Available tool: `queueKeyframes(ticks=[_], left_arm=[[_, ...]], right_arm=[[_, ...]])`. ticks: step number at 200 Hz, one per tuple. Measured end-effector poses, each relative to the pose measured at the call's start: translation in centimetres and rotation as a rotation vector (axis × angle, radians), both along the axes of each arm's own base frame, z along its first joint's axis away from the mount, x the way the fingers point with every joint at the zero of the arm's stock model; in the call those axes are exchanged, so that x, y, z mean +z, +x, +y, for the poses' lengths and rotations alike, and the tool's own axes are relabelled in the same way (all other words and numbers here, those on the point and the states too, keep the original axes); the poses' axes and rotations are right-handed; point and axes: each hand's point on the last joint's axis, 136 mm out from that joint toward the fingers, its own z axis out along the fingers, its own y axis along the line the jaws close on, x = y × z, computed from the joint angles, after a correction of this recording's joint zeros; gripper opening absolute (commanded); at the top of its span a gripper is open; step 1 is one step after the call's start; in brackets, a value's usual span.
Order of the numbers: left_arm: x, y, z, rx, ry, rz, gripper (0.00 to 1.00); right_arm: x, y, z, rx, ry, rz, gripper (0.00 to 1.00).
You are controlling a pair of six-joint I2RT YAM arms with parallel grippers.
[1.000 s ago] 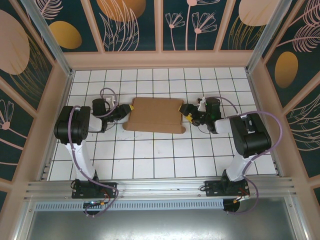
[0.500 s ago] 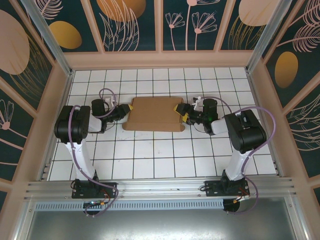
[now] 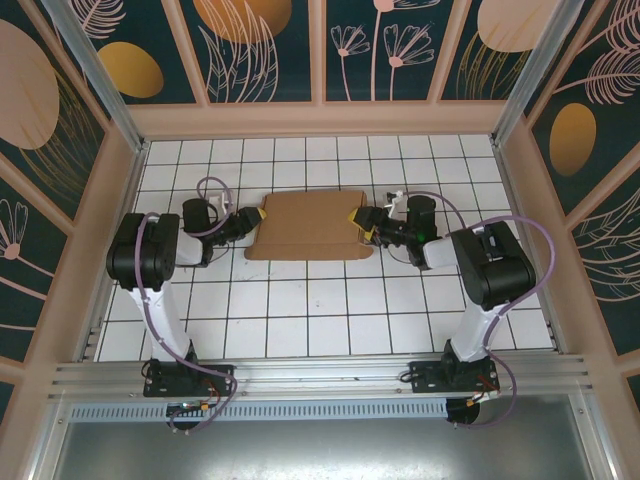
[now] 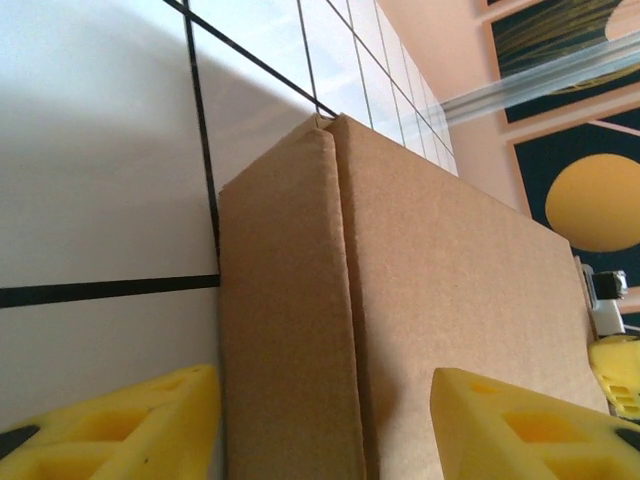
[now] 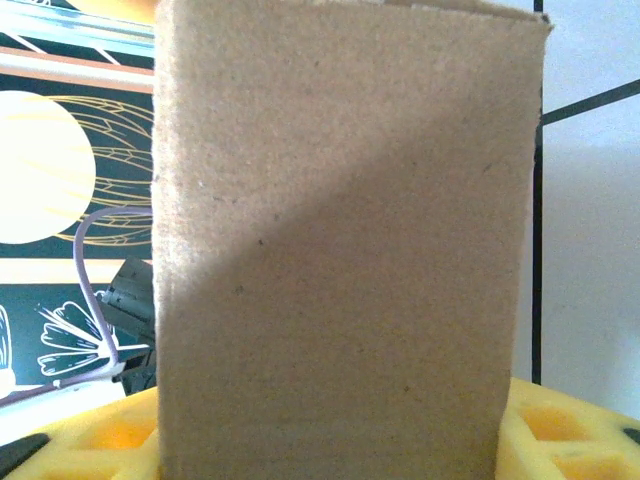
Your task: Fold the paper box
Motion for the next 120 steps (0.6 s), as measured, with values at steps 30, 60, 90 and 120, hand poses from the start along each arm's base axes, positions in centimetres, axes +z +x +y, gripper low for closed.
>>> queueKeyframes(ticks=[30,60,90,120], left_arm=[[1.2,-0.4,1.2,0.07,0.073,-0.045,0.72],[5.7,-0.9,2.3,0.148,0.167,-0.208,0.77],[12.1,-2.0,0.7,0.173,0.29,-0.47,0.83],[16.7,-4.5,-2.3,0.173,0.416,-0.715,0.99]], right_arm=[[0.3,-0.1,-0.2,-0.004,-0.001,0.005,0.51],[0.8,0.4,-0.9,-0.026,0.005,0.0,0.51],[1.9,1.0,-2.1,-0.056,0.011,-0.017,0.52],[3.1,1.6,-3.7,-0.097,0.017,-0.03,0.52]])
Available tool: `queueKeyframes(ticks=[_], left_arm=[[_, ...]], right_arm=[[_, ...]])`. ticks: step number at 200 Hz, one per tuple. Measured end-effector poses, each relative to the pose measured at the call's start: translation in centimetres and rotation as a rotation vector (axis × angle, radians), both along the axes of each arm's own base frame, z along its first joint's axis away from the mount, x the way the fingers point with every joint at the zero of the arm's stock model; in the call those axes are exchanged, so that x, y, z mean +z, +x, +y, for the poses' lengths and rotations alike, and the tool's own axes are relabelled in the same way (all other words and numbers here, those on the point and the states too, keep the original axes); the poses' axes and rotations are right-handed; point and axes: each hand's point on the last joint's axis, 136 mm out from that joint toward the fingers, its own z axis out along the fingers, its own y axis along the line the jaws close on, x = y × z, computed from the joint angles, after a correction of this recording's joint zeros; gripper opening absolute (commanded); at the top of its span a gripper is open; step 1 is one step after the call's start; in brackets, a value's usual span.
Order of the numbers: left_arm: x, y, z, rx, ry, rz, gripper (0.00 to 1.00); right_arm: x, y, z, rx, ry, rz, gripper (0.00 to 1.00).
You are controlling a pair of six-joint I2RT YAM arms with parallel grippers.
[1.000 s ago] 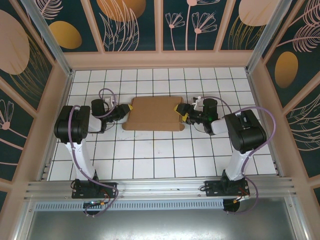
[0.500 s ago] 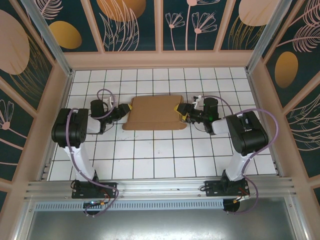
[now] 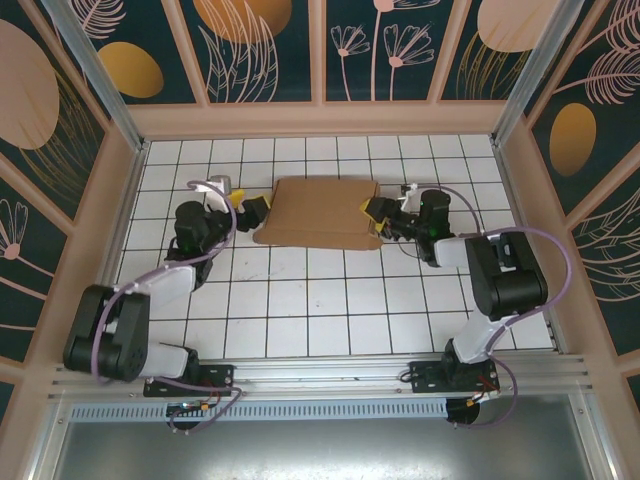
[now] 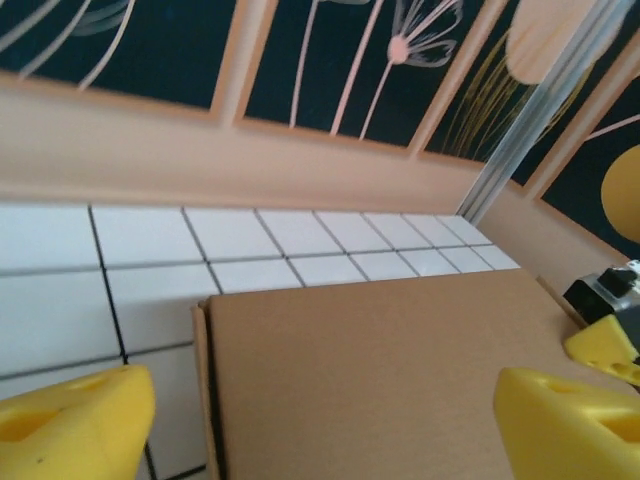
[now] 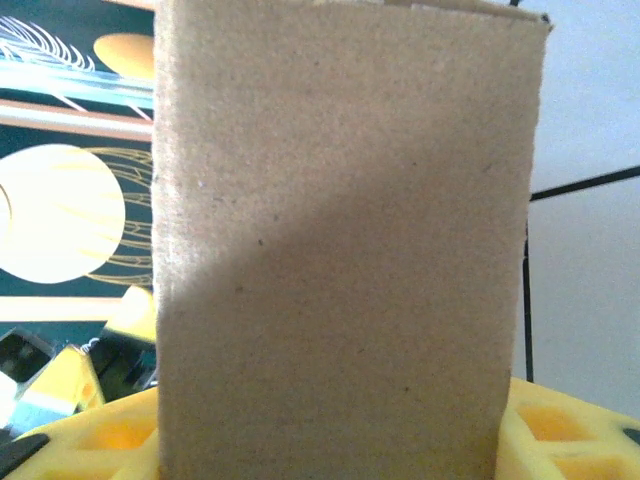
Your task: Fold the paper box
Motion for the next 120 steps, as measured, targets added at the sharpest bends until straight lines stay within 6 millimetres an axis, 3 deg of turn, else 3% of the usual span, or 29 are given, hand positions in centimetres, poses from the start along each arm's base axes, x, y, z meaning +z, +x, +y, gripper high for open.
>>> queueKeyframes(ticks=[35,67,89,120], left_arm=[[1.3,-1.9,-2.6,0.031,0.22,-0.177,0.99],[1.1,-4.3,-6.7,0.02,0.47,-0.374,0.99],[-0.2,-5.1,-8.2,0.029,0.643,-0.489,0.99],[-3.2,-5.2,-8.1,0.062,0.913,-0.629,0.99]], right_arm=[[2.2,0.6,-2.0,-0.051,0.007,-0.036,0.52],[4.2,0.6,-3.1,-0.074,0.032,-0.061,0.52],[4.8,0.4,-3.3,-0.074,0.053,-0.053,0.51],[5.8,0.2,-3.4,-0.077,0.068,-0.06,0.51]])
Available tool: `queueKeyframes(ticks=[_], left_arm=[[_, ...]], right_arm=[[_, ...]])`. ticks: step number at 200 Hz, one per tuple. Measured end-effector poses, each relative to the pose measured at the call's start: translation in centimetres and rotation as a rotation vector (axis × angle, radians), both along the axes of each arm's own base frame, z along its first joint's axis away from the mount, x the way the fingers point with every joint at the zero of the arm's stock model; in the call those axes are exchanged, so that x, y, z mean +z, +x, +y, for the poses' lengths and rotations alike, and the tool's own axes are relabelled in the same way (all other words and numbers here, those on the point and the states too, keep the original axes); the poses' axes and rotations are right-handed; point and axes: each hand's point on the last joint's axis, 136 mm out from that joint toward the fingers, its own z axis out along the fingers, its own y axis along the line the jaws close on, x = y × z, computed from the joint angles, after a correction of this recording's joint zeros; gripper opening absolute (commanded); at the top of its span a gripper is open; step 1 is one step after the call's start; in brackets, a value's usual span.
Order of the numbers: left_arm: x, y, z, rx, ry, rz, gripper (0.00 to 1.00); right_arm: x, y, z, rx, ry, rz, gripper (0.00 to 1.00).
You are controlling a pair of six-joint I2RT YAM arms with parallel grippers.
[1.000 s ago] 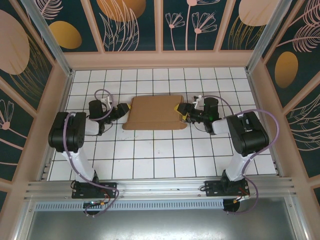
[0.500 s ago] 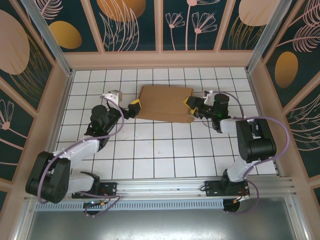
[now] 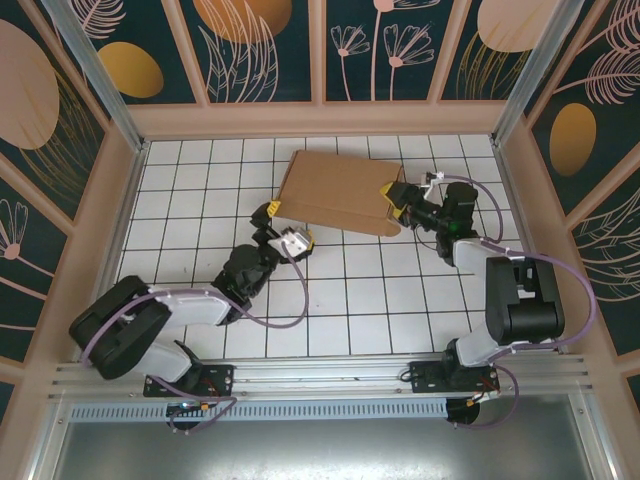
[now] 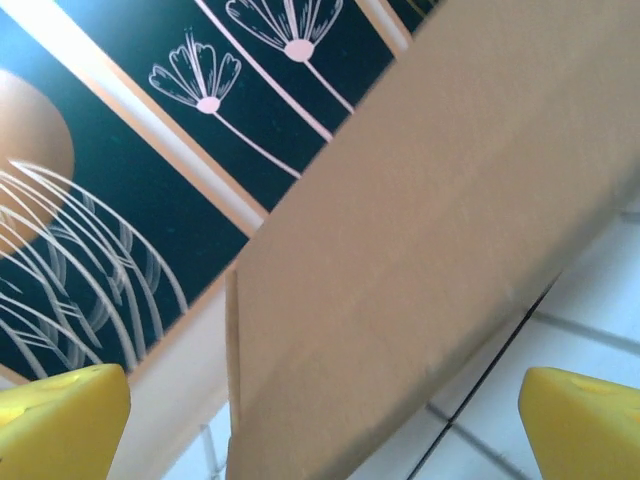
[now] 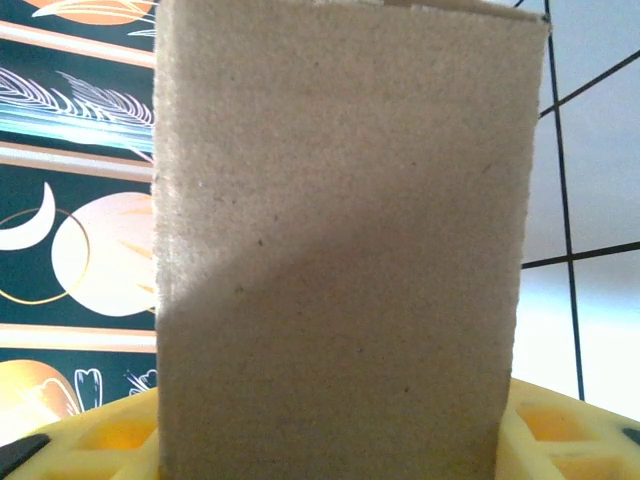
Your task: Fold the paper box
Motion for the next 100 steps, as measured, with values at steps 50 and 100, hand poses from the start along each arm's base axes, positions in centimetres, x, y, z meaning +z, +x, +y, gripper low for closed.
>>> queueKeyframes(ticks=[50,100], left_arm=[[-2.3,0.8,0.9,0.098,0.274,-0.183,0.99],[0.2,2.0,1.4,0.2,0.283,-0.283,0.97]], right_arm=[[1.2,-0.4,-0.1,0.007,0.019,-0.013,0.51],[0.3,-1.7,-0.1,0.015,0.031,0.023,0.5]])
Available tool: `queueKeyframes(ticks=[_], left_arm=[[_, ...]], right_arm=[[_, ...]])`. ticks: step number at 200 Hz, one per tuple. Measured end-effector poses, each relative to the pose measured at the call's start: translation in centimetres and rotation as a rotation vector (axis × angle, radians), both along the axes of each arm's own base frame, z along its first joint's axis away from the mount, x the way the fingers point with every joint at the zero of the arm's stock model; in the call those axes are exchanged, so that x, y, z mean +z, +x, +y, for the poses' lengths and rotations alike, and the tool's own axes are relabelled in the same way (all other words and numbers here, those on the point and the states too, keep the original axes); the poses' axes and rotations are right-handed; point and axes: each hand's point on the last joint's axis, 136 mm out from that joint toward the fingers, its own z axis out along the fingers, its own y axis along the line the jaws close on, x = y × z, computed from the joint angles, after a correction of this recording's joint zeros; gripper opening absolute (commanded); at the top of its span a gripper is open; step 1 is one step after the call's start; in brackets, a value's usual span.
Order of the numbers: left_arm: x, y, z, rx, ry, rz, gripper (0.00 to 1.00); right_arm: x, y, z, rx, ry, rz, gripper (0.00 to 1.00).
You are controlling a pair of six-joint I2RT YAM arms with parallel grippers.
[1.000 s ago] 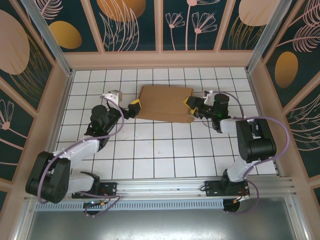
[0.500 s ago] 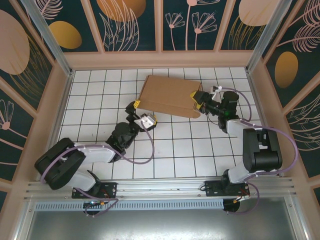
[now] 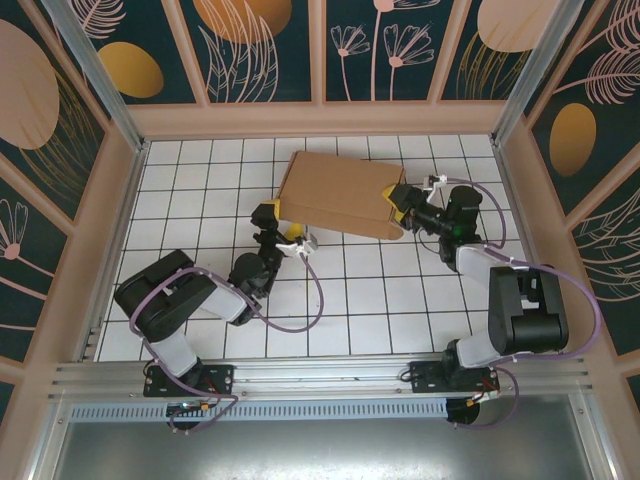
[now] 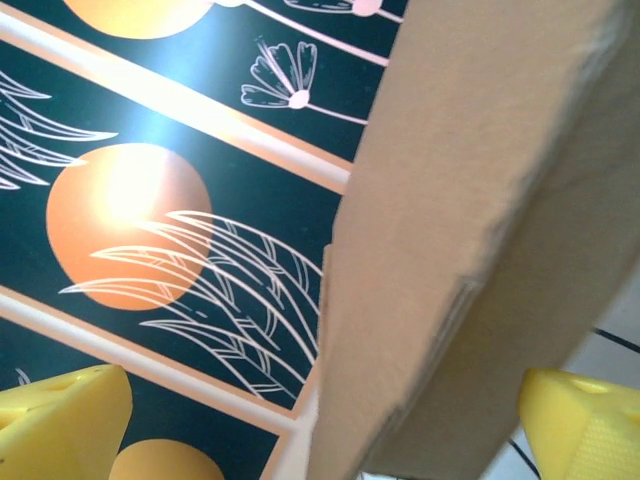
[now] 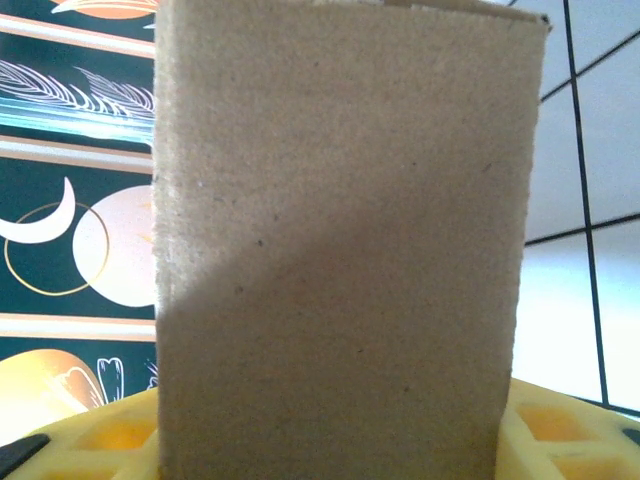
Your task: Fold the paper box
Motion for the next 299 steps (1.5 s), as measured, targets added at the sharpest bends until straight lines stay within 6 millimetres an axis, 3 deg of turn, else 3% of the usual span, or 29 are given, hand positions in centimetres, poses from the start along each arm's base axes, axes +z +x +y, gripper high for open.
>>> queueKeyframes(ticks=[72,93,110,165,299], left_arm=[[-1.2,0.4,-0.3,0.003,0.042,0.006,0.88],[-1.1,0.3,-0.5,-0.003,0.04,0.003,0.9],[-1.0,0.3,-0.7,-0.016,0.04,-0.001,0.98],[-1.4,-0.3,-1.4,-0.076,0.071,-0.005,0.98],[-1.8,0.2,-1.6,-0.056,0.106,-0.009,0.59]], right_arm=[[-0.6,-1.5,-0.3,-0.015,0.017,0.035,0.5],[-0.5,-1.6,-0.4,-0.021,0.025,0.036,0.49],[-0.4,-1.6,-0.4,-0.026,0.03,0.04,0.49],[0.2,-1.8,-0.2,-0.006,0.058,0.04,0.49],[0.3,-2.1,0.3,0.012,0.056,0.033,0.49]])
